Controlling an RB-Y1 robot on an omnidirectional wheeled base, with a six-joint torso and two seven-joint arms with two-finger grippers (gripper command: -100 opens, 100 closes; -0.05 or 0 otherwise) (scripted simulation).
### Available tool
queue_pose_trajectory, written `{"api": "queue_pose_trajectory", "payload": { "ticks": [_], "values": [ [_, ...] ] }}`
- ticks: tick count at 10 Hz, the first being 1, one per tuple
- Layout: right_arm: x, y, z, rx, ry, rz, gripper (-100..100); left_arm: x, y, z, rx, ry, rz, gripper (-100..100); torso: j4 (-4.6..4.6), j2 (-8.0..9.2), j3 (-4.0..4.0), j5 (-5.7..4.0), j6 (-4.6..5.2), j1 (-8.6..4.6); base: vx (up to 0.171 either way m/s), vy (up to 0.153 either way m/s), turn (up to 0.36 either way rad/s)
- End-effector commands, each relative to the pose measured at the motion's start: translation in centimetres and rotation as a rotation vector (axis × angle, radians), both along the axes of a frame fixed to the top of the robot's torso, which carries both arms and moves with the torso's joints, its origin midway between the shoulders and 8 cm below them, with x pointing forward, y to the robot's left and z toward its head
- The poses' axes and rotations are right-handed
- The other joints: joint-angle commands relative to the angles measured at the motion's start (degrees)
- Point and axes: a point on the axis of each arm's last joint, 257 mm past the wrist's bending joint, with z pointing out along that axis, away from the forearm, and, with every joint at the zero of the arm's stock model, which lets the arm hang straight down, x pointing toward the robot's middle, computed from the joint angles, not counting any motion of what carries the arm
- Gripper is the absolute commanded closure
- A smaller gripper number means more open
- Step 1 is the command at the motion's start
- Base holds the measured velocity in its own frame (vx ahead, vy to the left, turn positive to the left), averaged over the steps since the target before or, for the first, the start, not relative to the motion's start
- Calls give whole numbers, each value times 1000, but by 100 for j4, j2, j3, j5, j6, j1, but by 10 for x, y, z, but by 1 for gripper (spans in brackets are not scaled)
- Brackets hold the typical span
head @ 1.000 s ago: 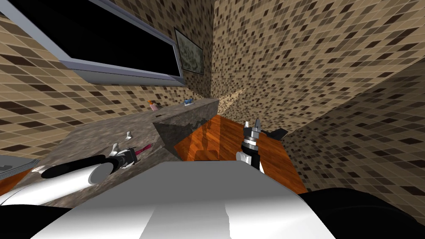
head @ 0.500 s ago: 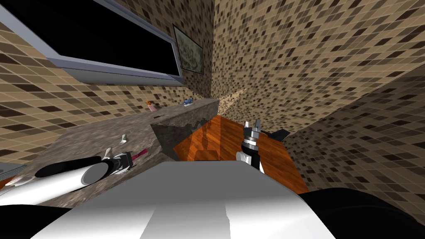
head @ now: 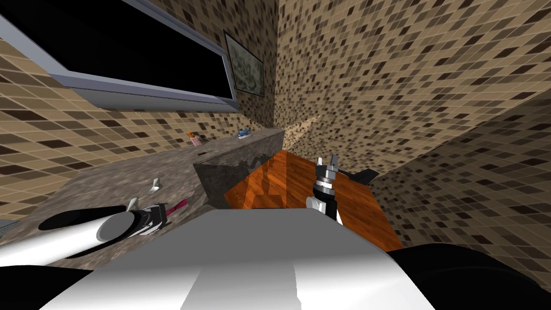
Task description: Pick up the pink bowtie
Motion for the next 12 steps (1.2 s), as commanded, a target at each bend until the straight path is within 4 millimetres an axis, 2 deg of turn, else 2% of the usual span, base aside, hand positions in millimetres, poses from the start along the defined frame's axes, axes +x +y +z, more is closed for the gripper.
{"api": "queue_pose_trajectory", "payload": {
  "ticks": [1,10,12],
  "values": [
    [0,0,0,0,0,0,0,-9,-2,-5,-23,37,14,-100,0,0,0,0,0,0,79,30,3],
    [0,0,0,0,0,0,0,-62,-15,-16,-136,220,94,-100,2,9,5,2,0,8,75,39,0],
    [0,0,0,0,0,0,0,-64,-15,-16,-136,221,95,-100,0,3,1,2,1,10,62,41,0]
  ]
}}
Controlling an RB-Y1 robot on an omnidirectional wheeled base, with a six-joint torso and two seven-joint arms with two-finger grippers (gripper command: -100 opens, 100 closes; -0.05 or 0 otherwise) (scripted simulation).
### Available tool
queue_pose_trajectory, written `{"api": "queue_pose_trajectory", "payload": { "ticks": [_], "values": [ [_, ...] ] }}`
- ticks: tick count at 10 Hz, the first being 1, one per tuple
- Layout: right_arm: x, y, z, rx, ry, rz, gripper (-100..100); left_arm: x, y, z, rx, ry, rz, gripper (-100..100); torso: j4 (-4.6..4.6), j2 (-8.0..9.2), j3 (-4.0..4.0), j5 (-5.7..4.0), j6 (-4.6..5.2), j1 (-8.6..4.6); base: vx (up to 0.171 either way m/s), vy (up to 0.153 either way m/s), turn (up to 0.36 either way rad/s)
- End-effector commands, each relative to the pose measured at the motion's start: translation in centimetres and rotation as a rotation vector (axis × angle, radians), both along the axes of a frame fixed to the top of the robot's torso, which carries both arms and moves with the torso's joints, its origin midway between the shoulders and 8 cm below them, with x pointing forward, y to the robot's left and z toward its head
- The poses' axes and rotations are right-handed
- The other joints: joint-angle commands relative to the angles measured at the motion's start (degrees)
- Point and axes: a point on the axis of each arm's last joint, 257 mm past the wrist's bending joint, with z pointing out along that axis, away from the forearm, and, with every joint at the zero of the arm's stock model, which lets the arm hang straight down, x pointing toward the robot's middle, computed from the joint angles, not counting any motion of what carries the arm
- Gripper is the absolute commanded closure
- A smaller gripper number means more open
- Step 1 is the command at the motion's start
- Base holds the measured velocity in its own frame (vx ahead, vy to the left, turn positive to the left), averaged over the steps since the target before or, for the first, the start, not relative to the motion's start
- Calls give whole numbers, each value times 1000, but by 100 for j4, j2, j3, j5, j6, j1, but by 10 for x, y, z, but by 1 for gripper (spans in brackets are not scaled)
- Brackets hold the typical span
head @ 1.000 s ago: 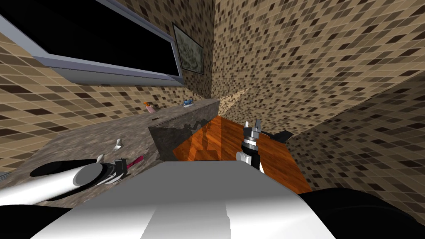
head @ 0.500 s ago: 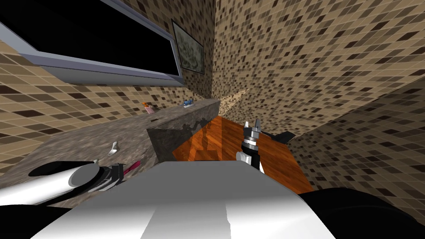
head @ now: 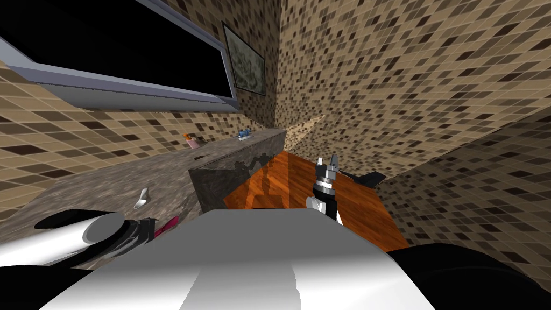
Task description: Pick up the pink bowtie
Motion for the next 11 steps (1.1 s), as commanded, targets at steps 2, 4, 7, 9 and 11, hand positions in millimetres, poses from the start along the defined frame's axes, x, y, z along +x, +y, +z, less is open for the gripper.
{"api": "queue_pose_trajectory", "payload": {
  "ticks": [2,4,7,9,11],
  "values": [
    [0,0,0,0,0,0,0,1,3,-9,1,-1,2,-100,3,12,7,-2,0,-8,4,5,-8],
    [0,0,0,0,0,0,0,2,6,-18,1,-1,4,-100,5,21,13,-3,0,-11,-8,1,-13],
    [0,0,0,0,0,0,0,2,6,-20,2,-1,4,100,5,21,13,-1,0,-8,-3,0,-4],
    [0,0,0,0,0,0,0,1,6,-20,1,-2,6,100,3,17,10,6,5,2,0,0,0],
    [0,0,0,0,0,0,0,2,6,-20,2,-3,6,100,1,14,7,10,5,11,0,0,0]
  ]
}}
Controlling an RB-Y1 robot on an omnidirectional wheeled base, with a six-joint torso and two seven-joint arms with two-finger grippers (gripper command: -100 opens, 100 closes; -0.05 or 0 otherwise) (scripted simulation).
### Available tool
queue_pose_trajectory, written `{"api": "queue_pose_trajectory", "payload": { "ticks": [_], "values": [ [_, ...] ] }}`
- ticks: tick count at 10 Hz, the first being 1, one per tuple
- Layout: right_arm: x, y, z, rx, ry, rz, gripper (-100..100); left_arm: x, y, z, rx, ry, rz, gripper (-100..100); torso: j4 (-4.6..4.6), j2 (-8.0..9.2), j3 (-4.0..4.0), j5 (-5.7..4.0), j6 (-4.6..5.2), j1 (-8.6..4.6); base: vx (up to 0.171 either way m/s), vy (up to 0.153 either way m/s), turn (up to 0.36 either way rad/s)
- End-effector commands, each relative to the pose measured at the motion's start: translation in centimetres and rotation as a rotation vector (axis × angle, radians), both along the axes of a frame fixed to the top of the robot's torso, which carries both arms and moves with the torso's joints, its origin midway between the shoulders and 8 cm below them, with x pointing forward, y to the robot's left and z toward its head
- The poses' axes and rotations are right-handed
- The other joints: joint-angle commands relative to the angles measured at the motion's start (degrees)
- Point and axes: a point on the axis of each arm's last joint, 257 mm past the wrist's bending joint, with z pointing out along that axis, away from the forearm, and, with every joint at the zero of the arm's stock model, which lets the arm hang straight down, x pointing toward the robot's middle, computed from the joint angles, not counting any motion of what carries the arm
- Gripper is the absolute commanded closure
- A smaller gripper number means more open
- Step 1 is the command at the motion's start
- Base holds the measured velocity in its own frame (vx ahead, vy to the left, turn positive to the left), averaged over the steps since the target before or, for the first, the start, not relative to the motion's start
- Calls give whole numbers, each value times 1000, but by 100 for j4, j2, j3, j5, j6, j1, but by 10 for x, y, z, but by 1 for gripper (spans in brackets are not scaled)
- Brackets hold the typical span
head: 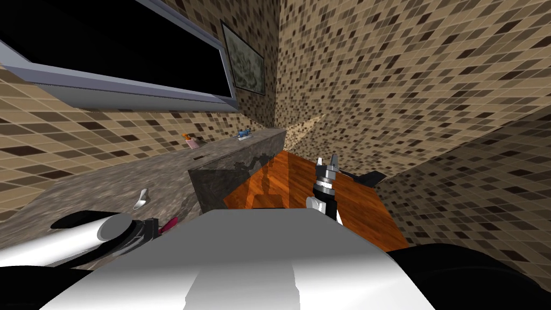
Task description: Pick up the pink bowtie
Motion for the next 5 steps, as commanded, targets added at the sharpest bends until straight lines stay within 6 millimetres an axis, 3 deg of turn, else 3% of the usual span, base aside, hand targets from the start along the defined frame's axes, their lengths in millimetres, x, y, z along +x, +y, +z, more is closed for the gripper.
{"api": "queue_pose_trajectory", "payload": {
  "ticks": [1,2,4,5],
  "values": [
    [0,0,0,0,0,0,0,0,0,0,0,0,0,0,0,0,0,0,0,0,0,0,0],
    [0,0,0,0,0,0,0,0,-2,8,-1,1,-3,100,0,0,0,0,0,0,5,1,10],
    [0,0,0,0,0,0,0,-2,-6,20,-1,2,-7,100,-1,-3,-2,-3,0,-3,9,0,14],
    [0,0,0,0,0,0,0,-1,-5,15,0,0,-6,100,-1,-3,-2,-3,1,-4,0,0,0]
  ]
}}
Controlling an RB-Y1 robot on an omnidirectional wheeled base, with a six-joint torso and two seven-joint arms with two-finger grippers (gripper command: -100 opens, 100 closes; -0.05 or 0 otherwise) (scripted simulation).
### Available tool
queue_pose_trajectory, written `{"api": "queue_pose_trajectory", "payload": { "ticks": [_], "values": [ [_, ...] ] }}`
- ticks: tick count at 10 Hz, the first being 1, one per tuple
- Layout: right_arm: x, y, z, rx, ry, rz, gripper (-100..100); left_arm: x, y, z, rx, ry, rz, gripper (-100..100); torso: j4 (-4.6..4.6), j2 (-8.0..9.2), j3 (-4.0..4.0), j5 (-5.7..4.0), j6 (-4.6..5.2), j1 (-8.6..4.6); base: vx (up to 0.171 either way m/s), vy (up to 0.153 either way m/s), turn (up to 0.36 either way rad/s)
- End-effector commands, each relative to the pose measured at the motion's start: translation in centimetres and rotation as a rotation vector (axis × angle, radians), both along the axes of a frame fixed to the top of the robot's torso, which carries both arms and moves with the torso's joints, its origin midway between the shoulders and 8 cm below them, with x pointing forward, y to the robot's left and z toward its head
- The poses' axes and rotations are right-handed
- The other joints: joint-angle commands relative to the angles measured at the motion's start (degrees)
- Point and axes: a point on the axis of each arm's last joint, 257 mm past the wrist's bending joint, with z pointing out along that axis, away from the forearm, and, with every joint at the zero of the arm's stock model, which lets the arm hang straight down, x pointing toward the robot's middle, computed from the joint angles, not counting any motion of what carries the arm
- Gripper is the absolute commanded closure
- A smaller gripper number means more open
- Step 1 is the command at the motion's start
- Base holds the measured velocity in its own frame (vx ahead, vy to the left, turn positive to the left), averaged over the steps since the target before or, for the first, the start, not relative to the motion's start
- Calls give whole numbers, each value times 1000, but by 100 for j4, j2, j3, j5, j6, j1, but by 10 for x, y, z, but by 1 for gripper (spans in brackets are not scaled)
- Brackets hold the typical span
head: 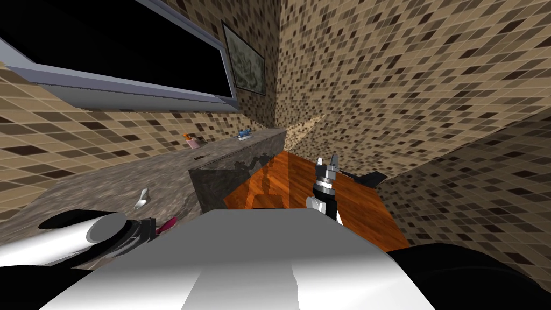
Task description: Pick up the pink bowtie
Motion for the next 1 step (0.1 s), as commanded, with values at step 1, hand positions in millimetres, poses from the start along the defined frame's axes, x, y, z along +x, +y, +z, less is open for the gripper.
{"api": "queue_pose_trajectory", "payload": {
  "ticks": [1],
  "values": [
    [0,0,0,0,0,0,0,0,0,0,0,0,0,0,0,0,0,0,0,0,0,0,0]
  ]
}}
